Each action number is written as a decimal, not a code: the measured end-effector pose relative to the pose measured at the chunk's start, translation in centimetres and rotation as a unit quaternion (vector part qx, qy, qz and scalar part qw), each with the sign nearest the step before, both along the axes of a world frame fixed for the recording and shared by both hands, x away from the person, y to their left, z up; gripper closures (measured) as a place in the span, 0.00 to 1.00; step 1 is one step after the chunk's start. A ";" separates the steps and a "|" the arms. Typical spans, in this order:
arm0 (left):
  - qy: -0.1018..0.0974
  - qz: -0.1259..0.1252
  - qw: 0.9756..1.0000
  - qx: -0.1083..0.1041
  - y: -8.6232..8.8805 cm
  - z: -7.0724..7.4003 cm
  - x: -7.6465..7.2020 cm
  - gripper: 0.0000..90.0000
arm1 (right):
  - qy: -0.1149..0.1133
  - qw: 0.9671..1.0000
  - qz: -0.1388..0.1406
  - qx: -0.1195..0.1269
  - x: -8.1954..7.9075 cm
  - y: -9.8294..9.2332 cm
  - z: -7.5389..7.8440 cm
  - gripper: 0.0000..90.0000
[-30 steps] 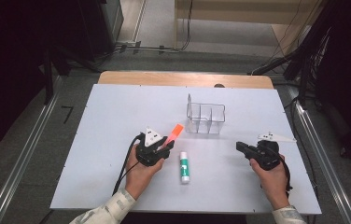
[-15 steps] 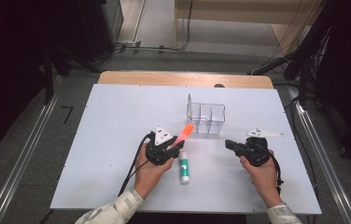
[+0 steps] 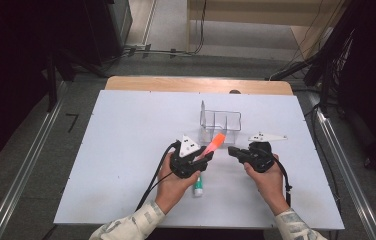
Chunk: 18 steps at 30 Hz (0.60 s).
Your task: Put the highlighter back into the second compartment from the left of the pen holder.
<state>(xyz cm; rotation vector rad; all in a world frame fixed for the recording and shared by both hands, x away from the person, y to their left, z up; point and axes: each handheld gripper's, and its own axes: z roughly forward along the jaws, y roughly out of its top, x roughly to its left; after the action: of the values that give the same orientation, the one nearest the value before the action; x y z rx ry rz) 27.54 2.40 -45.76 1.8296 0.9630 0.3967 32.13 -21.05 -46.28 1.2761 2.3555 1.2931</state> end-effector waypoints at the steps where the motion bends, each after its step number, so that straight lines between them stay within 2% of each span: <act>1: -0.001 -0.002 1.000 0.001 -0.1 0.0 -0.1 0.74 | -0.002 1.000 0.000 0.001 0.1 0.2 0.1 0.98; 4: 0.001 -0.012 1.000 0.004 -0.4 0.0 -0.3 0.74 | -0.007 1.000 -0.007 0.004 0.4 0.2 0.2 0.98; 7: 0.004 -0.019 1.000 0.007 -0.6 -0.2 -0.4 0.74 | 0.000 1.000 -0.013 0.018 0.9 0.0 0.2 0.98; 18: 0.005 -0.024 1.000 0.006 -0.8 -0.3 -0.5 0.74 | -0.001 0.999 0.017 0.043 0.3 0.7 0.7 0.98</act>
<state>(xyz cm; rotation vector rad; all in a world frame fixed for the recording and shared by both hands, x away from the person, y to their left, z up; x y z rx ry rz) 27.07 1.60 -46.03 1.8638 0.9238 0.3644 32.44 -20.36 -45.57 1.2639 2.3542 1.4180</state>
